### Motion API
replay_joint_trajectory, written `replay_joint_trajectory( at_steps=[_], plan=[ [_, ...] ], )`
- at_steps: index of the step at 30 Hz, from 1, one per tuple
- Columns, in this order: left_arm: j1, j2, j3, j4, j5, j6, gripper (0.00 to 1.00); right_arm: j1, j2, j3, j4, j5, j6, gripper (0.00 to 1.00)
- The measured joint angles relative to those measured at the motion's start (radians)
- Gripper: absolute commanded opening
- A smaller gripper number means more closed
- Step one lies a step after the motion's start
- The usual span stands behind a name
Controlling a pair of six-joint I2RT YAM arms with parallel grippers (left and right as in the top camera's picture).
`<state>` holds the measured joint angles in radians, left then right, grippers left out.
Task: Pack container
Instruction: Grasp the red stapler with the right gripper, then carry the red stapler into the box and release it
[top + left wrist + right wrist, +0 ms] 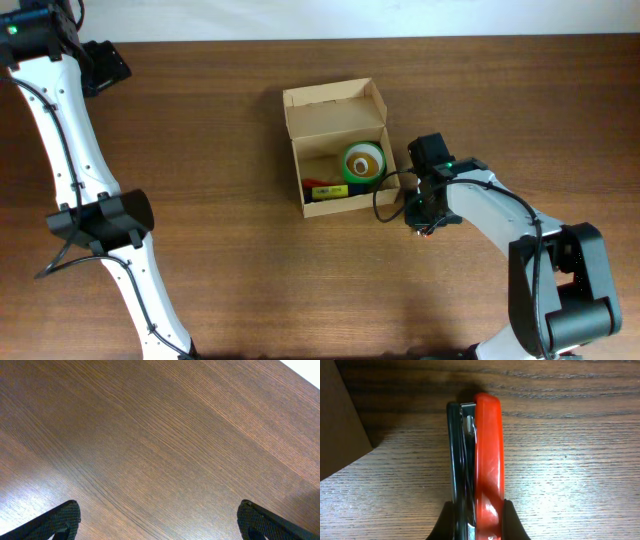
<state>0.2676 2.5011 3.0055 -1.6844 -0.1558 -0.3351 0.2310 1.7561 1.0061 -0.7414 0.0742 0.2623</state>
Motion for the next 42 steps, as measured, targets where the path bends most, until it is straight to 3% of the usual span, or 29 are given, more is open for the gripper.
replay_joint_trajectory(
  at_steps=[8,16,23,30,35,42],
  plan=[
    [0.0,0.0,0.0,0.0,0.0,0.0,1.0,-0.021,-0.015,0.045,-0.092,0.0,-0.002,0.04],
    [0.0,0.0,0.0,0.0,0.0,0.0,1.0,-0.095,-0.116,0.292,-0.241,0.002,-0.07,0.04],
    [0.0,0.0,0.0,0.0,0.0,0.0,1.0,-0.098,-0.119,0.586,-0.421,0.007,-0.336,0.04],
    [0.0,0.0,0.0,0.0,0.0,0.0,1.0,-0.031,-0.119,0.853,-0.425,-0.01,-0.639,0.04],
    [0.0,0.0,0.0,0.0,0.0,0.0,1.0,0.055,-0.078,0.874,-0.453,-0.02,-0.773,0.04],
    [0.0,0.0,0.0,0.0,0.0,0.0,1.0,0.188,0.142,0.873,-0.48,-0.024,-1.029,0.03]
  ],
)
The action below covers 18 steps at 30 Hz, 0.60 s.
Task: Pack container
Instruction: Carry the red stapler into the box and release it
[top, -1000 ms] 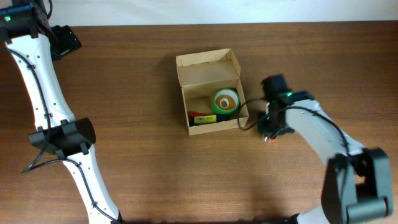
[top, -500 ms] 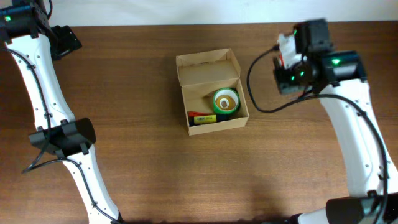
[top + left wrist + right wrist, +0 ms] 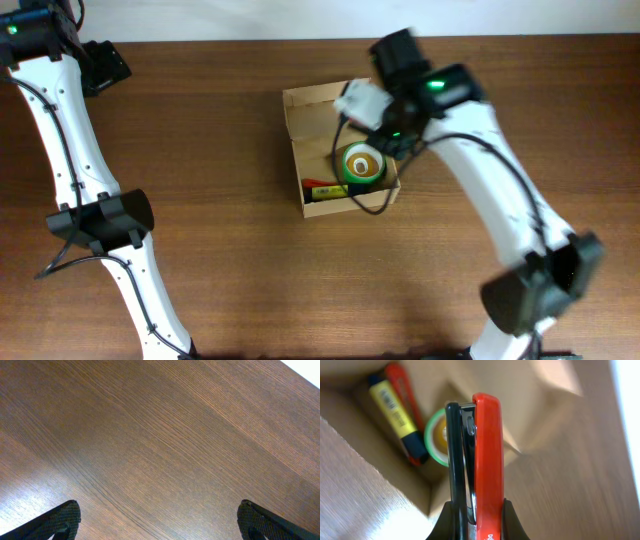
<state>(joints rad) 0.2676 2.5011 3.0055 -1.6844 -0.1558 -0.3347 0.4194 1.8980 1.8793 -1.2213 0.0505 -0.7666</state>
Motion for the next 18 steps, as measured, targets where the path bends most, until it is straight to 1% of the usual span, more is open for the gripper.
replay_joint_trajectory(
  at_steps=[2,6,13,16,18],
  plan=[
    [0.0,0.0,0.0,0.0,0.0,0.0,1.0,0.03,0.064,0.0,-0.002,0.0,-0.06,0.04],
    [0.0,0.0,0.0,0.0,0.0,0.0,1.0,0.075,0.157,0.0,-0.009,0.011,-0.124,0.04],
    [0.0,0.0,0.0,0.0,0.0,0.0,1.0,0.113,0.308,0.0,-0.092,0.032,-0.166,0.04],
    [0.0,0.0,0.0,0.0,0.0,0.0,1.0,0.116,0.34,0.002,-0.103,0.031,-0.173,0.04],
    [0.0,0.0,0.0,-0.001,0.0,0.0,1.0,0.12,0.34,0.002,-0.102,0.032,-0.174,0.26]
  ],
)
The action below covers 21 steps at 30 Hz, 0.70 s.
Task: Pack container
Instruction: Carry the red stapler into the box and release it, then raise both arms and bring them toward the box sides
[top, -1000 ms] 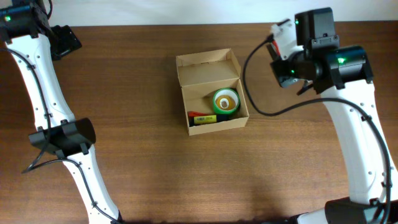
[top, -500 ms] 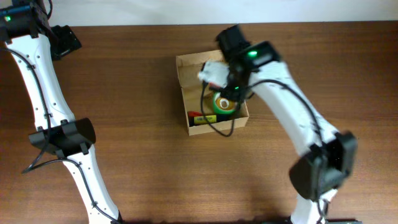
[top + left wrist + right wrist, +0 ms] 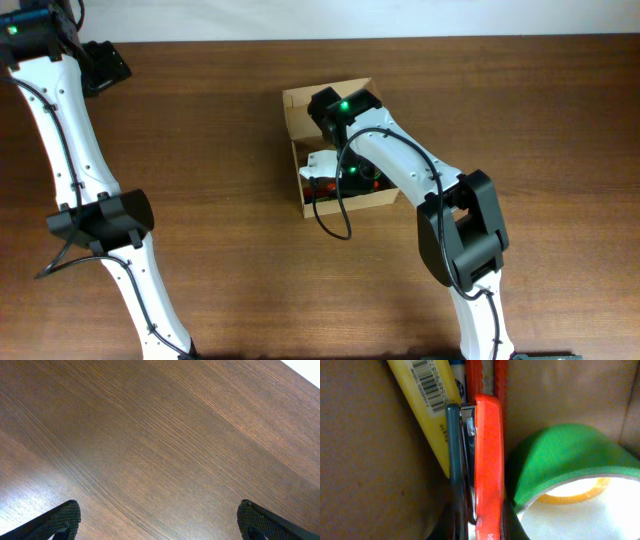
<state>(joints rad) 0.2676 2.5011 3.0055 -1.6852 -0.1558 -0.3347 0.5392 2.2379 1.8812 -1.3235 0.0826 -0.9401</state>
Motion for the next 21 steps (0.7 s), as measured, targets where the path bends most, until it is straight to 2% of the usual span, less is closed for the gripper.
replay_joint_trajectory(
  at_steps=[3,7,8,9,11,14,16,18,20,21],
  plan=[
    [0.0,0.0,0.0,0.001,0.0,0.0,1.0,0.01,0.0,0.0,0.017,0.006,0.018,0.36],
    [0.0,0.0,0.0,0.006,0.0,0.0,1.0,0.025,0.0,0.0,0.031,0.016,0.048,0.4],
    [0.0,0.0,0.0,0.009,0.0,0.0,1.0,0.026,-0.002,0.0,0.034,0.018,0.054,0.43],
    [0.0,0.0,0.0,0.01,0.0,0.0,1.0,0.026,-0.008,0.0,0.038,0.02,0.068,0.53],
    [0.0,0.0,0.0,0.01,0.011,0.0,1.0,0.026,-0.033,0.005,0.049,0.026,0.1,0.63],
    [0.0,0.0,0.0,0.007,0.035,0.001,1.0,0.026,-0.1,0.034,0.054,0.03,0.128,0.7],
    [0.0,0.0,0.0,0.006,0.053,0.003,1.0,0.026,-0.165,0.06,0.062,0.032,0.142,0.72],
    [0.0,0.0,0.0,0.005,0.072,0.011,1.0,0.026,-0.23,0.077,0.067,0.034,0.154,0.81],
    [0.0,0.0,0.0,0.004,0.111,0.046,0.97,0.025,-0.296,0.084,0.069,0.034,0.16,0.79],
    [-0.001,0.0,0.0,0.002,0.135,0.066,0.96,0.024,-0.324,0.085,0.076,0.037,0.168,0.69]
  ],
)
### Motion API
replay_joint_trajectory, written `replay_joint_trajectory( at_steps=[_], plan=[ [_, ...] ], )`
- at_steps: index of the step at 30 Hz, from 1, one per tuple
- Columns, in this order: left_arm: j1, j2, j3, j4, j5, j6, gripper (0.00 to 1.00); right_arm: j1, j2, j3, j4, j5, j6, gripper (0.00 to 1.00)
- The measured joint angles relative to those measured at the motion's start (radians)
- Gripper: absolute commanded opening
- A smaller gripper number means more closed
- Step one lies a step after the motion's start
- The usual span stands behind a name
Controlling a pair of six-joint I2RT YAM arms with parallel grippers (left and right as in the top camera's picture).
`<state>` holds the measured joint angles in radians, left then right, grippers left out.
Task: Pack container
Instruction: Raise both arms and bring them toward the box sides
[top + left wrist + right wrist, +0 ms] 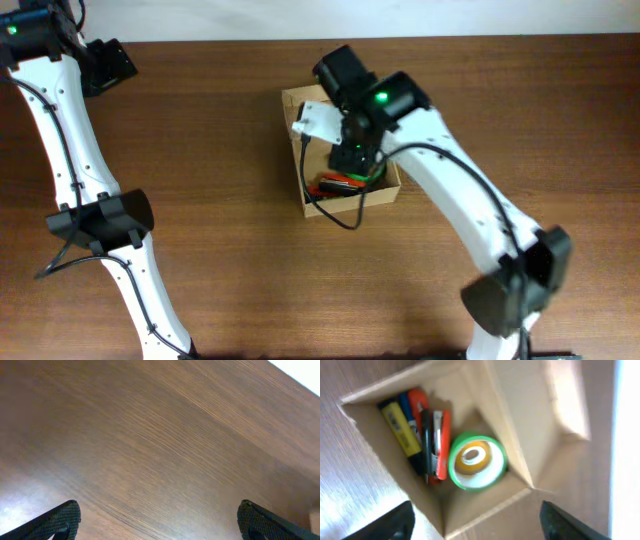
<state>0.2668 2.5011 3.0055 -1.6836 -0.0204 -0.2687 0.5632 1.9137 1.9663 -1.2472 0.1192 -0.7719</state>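
The open cardboard box (520, 420) holds the red and black stapler (439, 445), lying free between a yellow marker (400, 427) and a green tape roll (476, 460). A red pen (416, 400) lies behind the marker. My right gripper (480, 527) hangs open above the box, with nothing between its fingers (395, 522). From overhead, the right gripper (352, 152) covers much of the box (292, 100), and the stapler (338, 184) shows below it. My left gripper (160, 525) is open over bare wood at the far left corner (108, 62).
A dark wooden table (200, 250) carries the box near its middle. The box's lid flap (565, 395) stands open on the far side. The table's back edge meets a white wall (300, 367).
My right gripper has opened and let go of the stapler, which now lies in the box. The gripper has risen above the box. The left wrist view has shifted slightly.
My right gripper was shut on the stapler on the table, right of the box. Then it held the stapler above the box, then low inside beside the tape roll and marker. Now the stapler lies there and the gripper is open above.
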Motion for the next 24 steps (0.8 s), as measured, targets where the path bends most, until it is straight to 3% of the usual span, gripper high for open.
replay_joint_trajectory(
  at_steps=[3,5,11,16,17,20,24],
  plan=[
    [-0.01,0.0,0.0,0.0,0.068,0.066,0.91,-0.014,-0.063,0.001,0.069,0.012,0.066,0.59],
    [-0.031,0.0,0.0,0.0,0.096,0.101,0.89,-0.044,-0.099,0.001,0.12,0.016,0.174,0.73],
    [-0.186,0.0,0.0,0.0,0.096,0.158,0.89,-0.247,-0.175,0.001,0.124,-0.002,0.495,0.69],
    [-0.362,0.0,0.0,0.0,0.039,0.163,0.89,-0.441,-0.181,0.001,0.084,-0.093,0.678,0.46],
    [-0.394,0.0,0.0,0.0,0.026,0.161,0.89,-0.48,-0.179,0.001,0.078,-0.111,0.72,0.36],
    [-0.443,0.0,0.0,0.0,-0.003,0.159,0.89,-0.563,-0.167,0.001,0.063,-0.148,0.79,0.22],
    [-0.446,0.0,0.0,0.0,-0.038,0.159,0.89,-0.622,-0.116,-0.004,0.051,-0.179,0.845,0.13]
  ],
)
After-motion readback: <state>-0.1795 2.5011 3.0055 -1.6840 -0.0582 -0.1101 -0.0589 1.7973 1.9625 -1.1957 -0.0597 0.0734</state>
